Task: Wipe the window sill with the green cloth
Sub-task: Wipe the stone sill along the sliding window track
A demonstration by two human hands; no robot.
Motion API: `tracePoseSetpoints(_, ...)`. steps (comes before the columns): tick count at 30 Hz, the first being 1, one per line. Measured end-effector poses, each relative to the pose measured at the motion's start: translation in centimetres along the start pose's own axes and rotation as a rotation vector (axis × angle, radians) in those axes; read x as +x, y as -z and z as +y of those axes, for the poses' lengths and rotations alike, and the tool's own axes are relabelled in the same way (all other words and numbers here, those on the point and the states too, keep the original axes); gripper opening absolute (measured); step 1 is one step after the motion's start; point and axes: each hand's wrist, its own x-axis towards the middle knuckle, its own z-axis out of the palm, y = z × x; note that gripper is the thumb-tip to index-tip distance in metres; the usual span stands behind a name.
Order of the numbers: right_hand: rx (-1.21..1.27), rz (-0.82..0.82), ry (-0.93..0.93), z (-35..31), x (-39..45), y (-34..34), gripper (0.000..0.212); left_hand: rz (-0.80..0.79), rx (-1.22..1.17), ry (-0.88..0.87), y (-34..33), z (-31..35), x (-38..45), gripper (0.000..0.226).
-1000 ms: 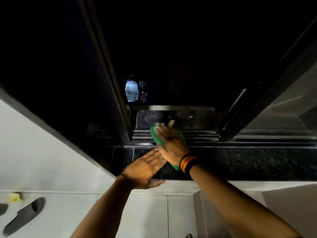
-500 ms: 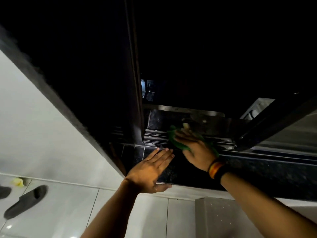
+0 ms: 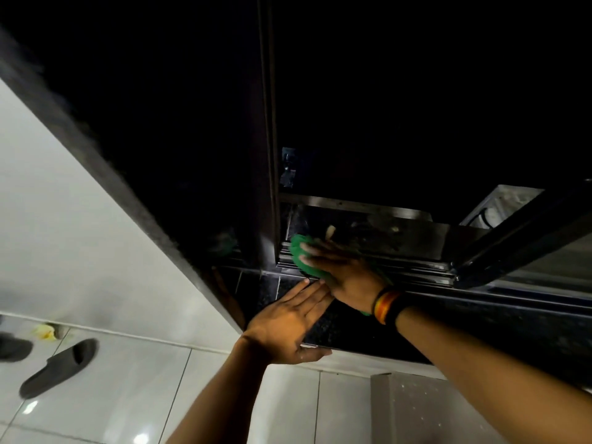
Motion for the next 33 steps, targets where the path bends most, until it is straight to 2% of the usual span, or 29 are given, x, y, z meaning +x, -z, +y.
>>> tracePoseSetpoints(4,0.061,-0.086,0.035,-1.2,2.6,-0.2,0.058,0.034,-0.012,0.0,0.4,0.3,-0.1,0.097)
tracePoseSetpoints(7,0.072,-0.039,0.098,1.0,0.3,0.8,0.049,0.049,-0.017,-0.025,0.1,0.2,-0.1,0.098)
tracePoseSetpoints(10,0.088,0.009,0.037,1.4,-0.7,0.4,0.051,0.05,-0.021,-0.026,-0.4,-0.1,0.1,0.098)
tracePoseSetpoints(17,0.118,-0.02,-0.056,-3.6,2.7,0.2,0.059,0.02,-0.022,0.004,-0.4,0.0,-0.2,0.096)
tracePoseSetpoints(21,0.158,0.127,-0.157,-2.5,-4.3,1.0,0.06,0.016,-0.023,-0.002,-0.5,-0.2,-0.1,0.099)
tracePoseSetpoints(24,0.145,0.126,-0.27,-0.7,-13.2,0.8,0.066,0.034,-0.038,-0.03,-0.1,-0.2,0.0,0.1)
tracePoseSetpoints(28,0.077,0.257,-0.636,2.7,-23.6,2.0,0.072,0.018,-0.032,-0.033,0.0,0.0,0.0,0.099)
tracePoseSetpoints(33,0.073,0.295,-0.862,4.9,-31.9,3.8,0.07,0.004,-0.028,-0.043,0.3,0.1,-0.1,0.098)
